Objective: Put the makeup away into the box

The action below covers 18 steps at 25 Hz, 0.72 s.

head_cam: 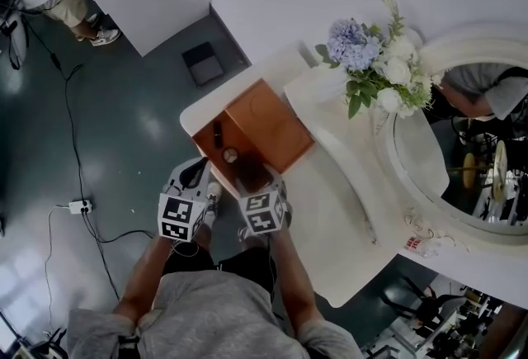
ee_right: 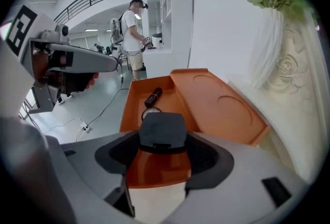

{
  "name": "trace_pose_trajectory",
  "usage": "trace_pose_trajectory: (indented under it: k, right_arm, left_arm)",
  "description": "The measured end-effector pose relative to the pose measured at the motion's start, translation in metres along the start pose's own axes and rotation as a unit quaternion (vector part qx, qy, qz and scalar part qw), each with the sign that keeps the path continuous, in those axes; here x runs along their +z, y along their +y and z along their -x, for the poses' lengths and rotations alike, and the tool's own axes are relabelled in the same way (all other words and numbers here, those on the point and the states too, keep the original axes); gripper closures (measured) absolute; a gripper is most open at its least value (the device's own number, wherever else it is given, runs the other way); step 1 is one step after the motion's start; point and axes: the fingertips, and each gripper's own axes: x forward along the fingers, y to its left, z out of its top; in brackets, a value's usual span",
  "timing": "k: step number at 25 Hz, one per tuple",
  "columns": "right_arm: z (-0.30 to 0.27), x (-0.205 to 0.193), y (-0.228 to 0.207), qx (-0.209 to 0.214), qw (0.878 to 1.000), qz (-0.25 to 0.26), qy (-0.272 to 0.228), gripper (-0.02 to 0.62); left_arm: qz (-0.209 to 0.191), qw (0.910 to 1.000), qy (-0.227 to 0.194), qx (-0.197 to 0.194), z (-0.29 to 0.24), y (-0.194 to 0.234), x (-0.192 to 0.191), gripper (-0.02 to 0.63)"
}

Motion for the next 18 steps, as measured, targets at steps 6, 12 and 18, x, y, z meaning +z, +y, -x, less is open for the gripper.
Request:
trace_pose_trajectory:
  k: [6,12,18]
  right_arm:
    - [-0.005,-0.005,0.003,-0.003,0.999,0.034,0.028,0.290]
    - [-0.011,-0.009,0.005,-0.002,0.998,0.049,0.049,0.290]
    - [-0.016,-0.014,0.006,-0.006,0.997,0.050,0.064,0.288]
  left_arm:
    - [0.000,1.0000,0.003,-0.004,-0.001,0.001,-0.001,0.605]
    - [0.002,1.0000,0.005,-0.006,-0.002,0.002,-0.005,0.605]
    - [0.006,0.9999,0.007,-0.004,-0.001,0.005,-0.007,0.606]
